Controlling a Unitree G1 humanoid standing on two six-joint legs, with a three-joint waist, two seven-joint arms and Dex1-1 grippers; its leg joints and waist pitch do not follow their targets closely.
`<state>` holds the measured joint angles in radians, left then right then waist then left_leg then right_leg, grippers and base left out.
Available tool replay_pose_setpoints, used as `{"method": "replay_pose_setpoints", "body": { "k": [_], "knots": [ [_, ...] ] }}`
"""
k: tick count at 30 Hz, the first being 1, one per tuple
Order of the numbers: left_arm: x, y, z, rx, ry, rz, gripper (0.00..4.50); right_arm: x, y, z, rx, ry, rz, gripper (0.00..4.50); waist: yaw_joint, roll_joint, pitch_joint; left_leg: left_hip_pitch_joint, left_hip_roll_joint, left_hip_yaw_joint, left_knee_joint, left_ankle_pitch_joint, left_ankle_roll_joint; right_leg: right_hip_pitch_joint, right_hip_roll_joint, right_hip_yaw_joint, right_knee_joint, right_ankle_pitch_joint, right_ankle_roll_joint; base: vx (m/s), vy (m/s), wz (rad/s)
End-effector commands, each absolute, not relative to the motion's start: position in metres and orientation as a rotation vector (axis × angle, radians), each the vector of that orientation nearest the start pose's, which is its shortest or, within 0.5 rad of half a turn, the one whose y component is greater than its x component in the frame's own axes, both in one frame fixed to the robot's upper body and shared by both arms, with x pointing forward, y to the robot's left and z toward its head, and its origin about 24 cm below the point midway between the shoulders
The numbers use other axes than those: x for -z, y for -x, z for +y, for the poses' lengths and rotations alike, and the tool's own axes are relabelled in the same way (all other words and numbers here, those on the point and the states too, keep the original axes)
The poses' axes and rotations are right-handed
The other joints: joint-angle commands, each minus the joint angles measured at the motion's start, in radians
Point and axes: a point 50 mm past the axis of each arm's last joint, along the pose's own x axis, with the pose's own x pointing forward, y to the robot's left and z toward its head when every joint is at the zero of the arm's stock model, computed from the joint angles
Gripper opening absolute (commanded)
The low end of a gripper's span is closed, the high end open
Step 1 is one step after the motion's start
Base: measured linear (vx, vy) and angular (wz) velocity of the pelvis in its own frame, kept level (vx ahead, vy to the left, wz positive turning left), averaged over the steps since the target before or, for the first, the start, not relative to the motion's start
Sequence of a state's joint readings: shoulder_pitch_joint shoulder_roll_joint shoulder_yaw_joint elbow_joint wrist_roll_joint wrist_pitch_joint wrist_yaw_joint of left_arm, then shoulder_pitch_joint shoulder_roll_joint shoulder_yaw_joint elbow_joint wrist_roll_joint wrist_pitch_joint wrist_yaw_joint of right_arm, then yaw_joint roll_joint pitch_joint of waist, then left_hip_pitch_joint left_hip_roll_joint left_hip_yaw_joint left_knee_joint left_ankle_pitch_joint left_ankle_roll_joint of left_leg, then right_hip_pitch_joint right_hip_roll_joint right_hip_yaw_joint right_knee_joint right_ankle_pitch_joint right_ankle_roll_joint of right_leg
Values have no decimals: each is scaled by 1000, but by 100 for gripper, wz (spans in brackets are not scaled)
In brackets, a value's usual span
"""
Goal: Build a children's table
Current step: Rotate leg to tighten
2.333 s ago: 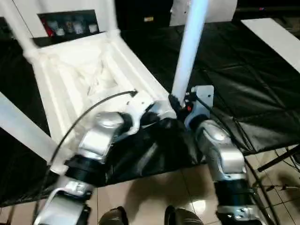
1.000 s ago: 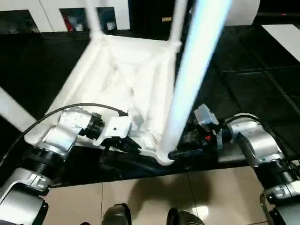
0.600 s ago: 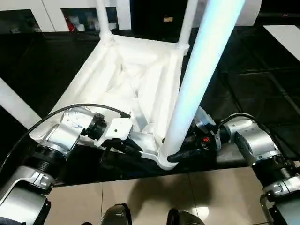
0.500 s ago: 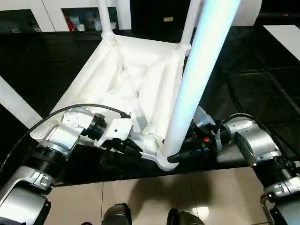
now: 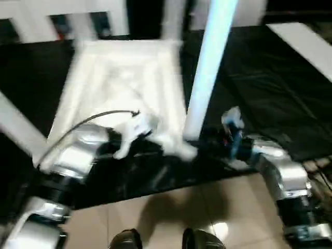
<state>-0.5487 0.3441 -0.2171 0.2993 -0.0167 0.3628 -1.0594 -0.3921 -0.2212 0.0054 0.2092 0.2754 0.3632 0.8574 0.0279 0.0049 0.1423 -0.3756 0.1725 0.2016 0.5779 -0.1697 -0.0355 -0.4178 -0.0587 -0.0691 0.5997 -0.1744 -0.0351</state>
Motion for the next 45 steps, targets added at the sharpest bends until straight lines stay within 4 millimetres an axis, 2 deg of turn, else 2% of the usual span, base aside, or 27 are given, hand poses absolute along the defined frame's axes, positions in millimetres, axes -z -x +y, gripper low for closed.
{"method": "replay_pose_setpoints", "body": {
  "k": [1,4,5,6,8,9,10,11,13,16,18,20,21,22,23,24,26,28,30,32,34,36,39,41,43,45],
  "knots": [
    [-100,-324,92,1111,-273,258,0,-77,-297,-76,-1035,-185,182,209,11,-8,-70,10,53,-40,-66,-203,36,51,-100,61,-95,-408,-170,0,0,0],
    [-101,-332,83,1009,-270,253,0,-77,-305,-63,-867,-202,175,209,9,-7,-72,12,50,-36,-66,-167,46,48,-94,61,-94,-364,-168,0,0,0],
    [-102,-338,75,914,-279,246,0,-75,-312,-52,-676,-229,194,209,11,-7,-73,13,51,-36,-66,-160,49,49,-95,61,-93,-350,-169,0,0,0],
    [-102,-338,75,914,-279,246,0,-75,-312,-52,-676,-229,194,209,9,-4,-72,13,53,-34,-67,-147,46,46,-92,63,-89,-329,-174,0,0,0],
    [-103,-341,67,855,-290,241,0,-71,-316,-45,-512,-258,229,209,10,0,-76,14,55,-35,-69,-126,45,48,-92,63,-83,-255,-191,0,0,0],
    [-104,-341,66,849,-290,240,0,-71,-316,-43,-505,-256,229,209,11,1,-79,16,55,-35,-69,-120,49,51,-90,61,-80,-219,-197,0,0,0],
    [-104,-342,60,834,-289,240,0,-70,-315,-35,-494,-249,226,243,11,3,-81,15,56,-34,-68,-99,57,53,-90,63,-74,-159,-208,0,0,0],
    [-105,-342,59,838,-290,233,0,-70,-314,-32,-487,-252,219,263,12,3,-80,14,56,-34,-69,-94,62,53,-89,63,-73,-137,-213,0,0,0],
    [-104,-341,58,860,-296,229,0,-72,-316,-35,-453,-272,194,276,10,4,-80,11,55,-34,-68,-98,78,58,-92,63,-69,-94,-226,0,0,0],
    [-102,-339,64,900,-308,227,0,-75,-319,-46,-442,-281,161,314,7,4,-75,12,55,-34,-70,-134,75,59,-93,63,-76,-143,-221,0,0,0],
    [-99,-335,72,938,-323,242,0,-79,-320,-57,-492,-248,122,324,8,2,-74,10,54,-35,-71,-148,75,63,-94,63,-78,-176,-208,0,0,0],
    [-95,-332,79,974,-338,255,0,-84,-319,-67,-544,-212,91,349,8,3,-75,11,56,-35,-70,-132,81,63,-94,64,-76,-154,-206,0,0,0],
    [-94,-331,81,984,-344,258,0,-85,-319,-70,-555,-201,86,359,8,3,-78,10,56,-35,-68,-114,86,65,-92,64,-70,-117,-214,0,0,0],
    [-90,-327,90,1027,-363,271,0,-88,-318,-83,-619,-163,59,369,7,1,-79,8,56,-35,-66,-96,95,66,-92,64,-65,-78,-227,0,0,0],
    [-90,-326,90,1030,-364,272,0,-88,-317,-84,-624,-159,57,369,7,0,-80,7,55,-35,-65,-92,103,69,-92,63,-65,-67,-230,0,0,0],
    [-88,-324,96,1066,-377,275,0,-91,-316,-93,-674,-128,41,380,9,2,-80,9,56,-33,-63,-85,114,66,-92,64,-64,-53,-238,0,0,0],
    [-86,-319,103,1133,-405,272,0,-95,-315,-105,-751,-76,23,409,9,0,-80,7,55,-32,-62,-81,121,68,-92,64,-61,-46,-242,0,0,0],
    [-83,-312,113,1216,-434,301,0,-99,-312,-121,-880,-11,32,424,14,1,-77,11,59,-31,-62,-99,130,64,-92,63,-64,-76,-248,0,0,0],
    [-81,-309,118,1255,-450,325,0,-100,-311,-127,-924,11,41,437,18,3,-74,16,62,-31,-64,-125,120,59,-92,63,-69,-127,-247,0,0,0],
    [-78,-302,126,1347,-499,351,0,-104,-309,-137,-1025,56,61,445,24,3,-73,17,63,-33,-65,-141,113,59,-92,62,-71,-161,-241,0,0,0],
    [-75,-297,138,1449,-568,389,0,-108,-303,-146,-1223,99,110,445,32,2,-71,19,65,-30,-65,-155,108,59,-92,63,-74,-185,-233,0,0,0],
    [-75,-296,141,1467,-577,399,0,-109,-301,-147,-1271,103,122,445,37,4,-71,21,66,-29,-65,-155,108,57,-91,62,-72,-188,-234,0,0,0],
    [-78,-295,146,1563,-613,408,0,-110,-294,-147,-1450,140,171,445,47,1,-72,20,68,-29,-64,-156,101,56,-96,62,-71,-207,-237,0,0,0],
    [-80,-295,148,1616,-638,412,0,-108,-292,-145,-1537,160,194,445,54,-3,-76,18,68,-29,-63,-136,106,57,-96,63,-67,-182,-240,0,0,0],
    [-81,-295,148,1656,-654,417,0,-106,-291,-143,-1586,166,208,419,61,-3,-76,19,68,-29,-62,-125,111,55,-98,63,-65,-168,-247,0,0,0],
    [-82,-294,148,1702,-676,422,0,-103,-292,-141,-1629,164,228,412,61,-4,-77,19,68,-29,-62,-122,110,54,-96,61,-64,-167,-254,0,0,0]
  ]
}}
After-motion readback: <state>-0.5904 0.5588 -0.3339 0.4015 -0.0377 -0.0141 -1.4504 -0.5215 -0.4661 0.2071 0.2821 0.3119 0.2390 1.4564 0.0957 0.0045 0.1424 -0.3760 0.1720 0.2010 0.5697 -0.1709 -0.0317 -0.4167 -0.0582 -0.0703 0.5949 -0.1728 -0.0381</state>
